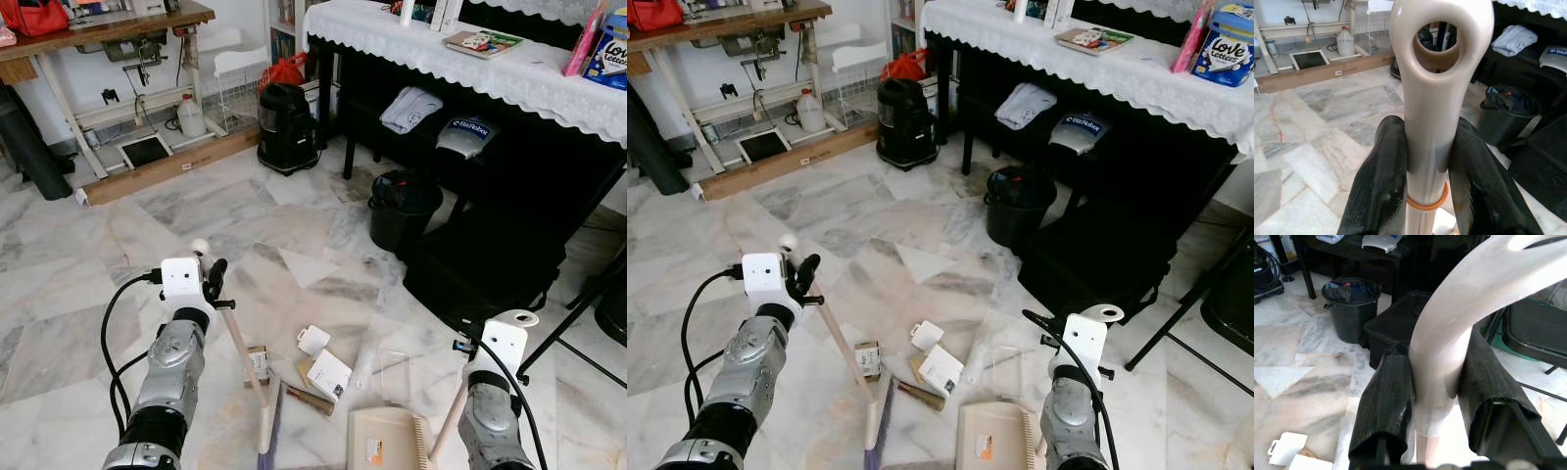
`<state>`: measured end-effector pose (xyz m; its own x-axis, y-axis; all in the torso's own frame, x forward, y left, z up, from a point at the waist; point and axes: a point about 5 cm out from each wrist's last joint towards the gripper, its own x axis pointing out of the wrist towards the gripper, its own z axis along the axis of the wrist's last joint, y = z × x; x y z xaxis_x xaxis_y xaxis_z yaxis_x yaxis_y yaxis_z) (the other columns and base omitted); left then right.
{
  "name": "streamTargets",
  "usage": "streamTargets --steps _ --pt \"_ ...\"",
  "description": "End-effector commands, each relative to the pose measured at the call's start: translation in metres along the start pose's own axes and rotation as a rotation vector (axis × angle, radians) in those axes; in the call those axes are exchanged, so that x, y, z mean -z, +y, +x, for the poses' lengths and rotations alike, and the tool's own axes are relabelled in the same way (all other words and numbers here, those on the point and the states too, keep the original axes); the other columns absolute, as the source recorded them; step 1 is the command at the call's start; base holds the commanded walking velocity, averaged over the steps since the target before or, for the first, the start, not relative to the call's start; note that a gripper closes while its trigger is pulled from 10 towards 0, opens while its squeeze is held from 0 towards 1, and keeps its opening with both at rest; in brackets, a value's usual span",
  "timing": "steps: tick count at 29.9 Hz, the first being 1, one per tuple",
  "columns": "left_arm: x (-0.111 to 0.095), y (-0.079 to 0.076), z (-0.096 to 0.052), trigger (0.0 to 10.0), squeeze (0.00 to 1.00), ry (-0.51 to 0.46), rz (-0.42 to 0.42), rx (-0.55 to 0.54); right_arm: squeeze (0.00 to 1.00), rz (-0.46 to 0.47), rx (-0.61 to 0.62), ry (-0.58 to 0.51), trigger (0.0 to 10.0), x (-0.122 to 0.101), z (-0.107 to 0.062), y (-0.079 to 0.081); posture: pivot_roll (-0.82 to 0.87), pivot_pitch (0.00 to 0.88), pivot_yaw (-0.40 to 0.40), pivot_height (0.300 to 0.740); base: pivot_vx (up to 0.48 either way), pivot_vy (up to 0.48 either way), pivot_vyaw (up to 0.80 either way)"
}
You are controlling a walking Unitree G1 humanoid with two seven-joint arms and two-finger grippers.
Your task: Sweep floor
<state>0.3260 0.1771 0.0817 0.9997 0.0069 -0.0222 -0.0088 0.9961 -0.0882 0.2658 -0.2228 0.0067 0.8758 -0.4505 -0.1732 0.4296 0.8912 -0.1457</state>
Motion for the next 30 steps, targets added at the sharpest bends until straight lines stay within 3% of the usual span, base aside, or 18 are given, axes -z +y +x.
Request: streamTargets --steps 1,7,11,15,22,30 --pt "-0.007 -0.002 0.004 10.0 0.0 -0.035 0.005 -0.003 0.0 -0.024 0.003 0.006 10.0 0.003 -0.001 -0.005 -0.04 0.0 -0.024 0.74 0.0 0.0 0.0" --pt "-0.005 -0.008 0.006 10.0 0.0 -0.028 -0.004 0.01 0.0 -0.024 0.005 0.001 10.0 0.002 -0.001 -0.006 -0.04 0.0 -0.023 0.74 0.0 0.0 0.0" --pt "-0.003 -0.008 0.009 10.0 0.0 -0.011 -0.103 0.017 0.0 -0.026 0.007 0.001 10.0 0.002 0.0 -0.006 -0.05 0.0 -0.024 0.74 0.0 0.0 0.0" --pt "-0.001 -0.011 0.012 10.0 0.0 -0.009 -0.113 0.051 0.0 -0.027 0.005 0.001 10.0 0.003 -0.001 -0.006 -0.05 0.0 -0.024 0.74 0.0 0.0 0.0" --pt "0.0 -0.023 0.016 10.0 0.0 0.02 -0.151 0.184 0.0 -0.029 0.002 0.004 10.0 0.003 -0.001 -0.006 -0.05 0.0 -0.024 0.74 0.0 0.0 0.0" --pt "0.004 -0.025 0.012 10.0 0.0 0.059 -0.158 0.302 0.0 -0.031 -0.001 0.012 10.0 0.005 -0.002 -0.004 -0.04 0.0 -0.021 0.74 0.0 0.0 0.0"
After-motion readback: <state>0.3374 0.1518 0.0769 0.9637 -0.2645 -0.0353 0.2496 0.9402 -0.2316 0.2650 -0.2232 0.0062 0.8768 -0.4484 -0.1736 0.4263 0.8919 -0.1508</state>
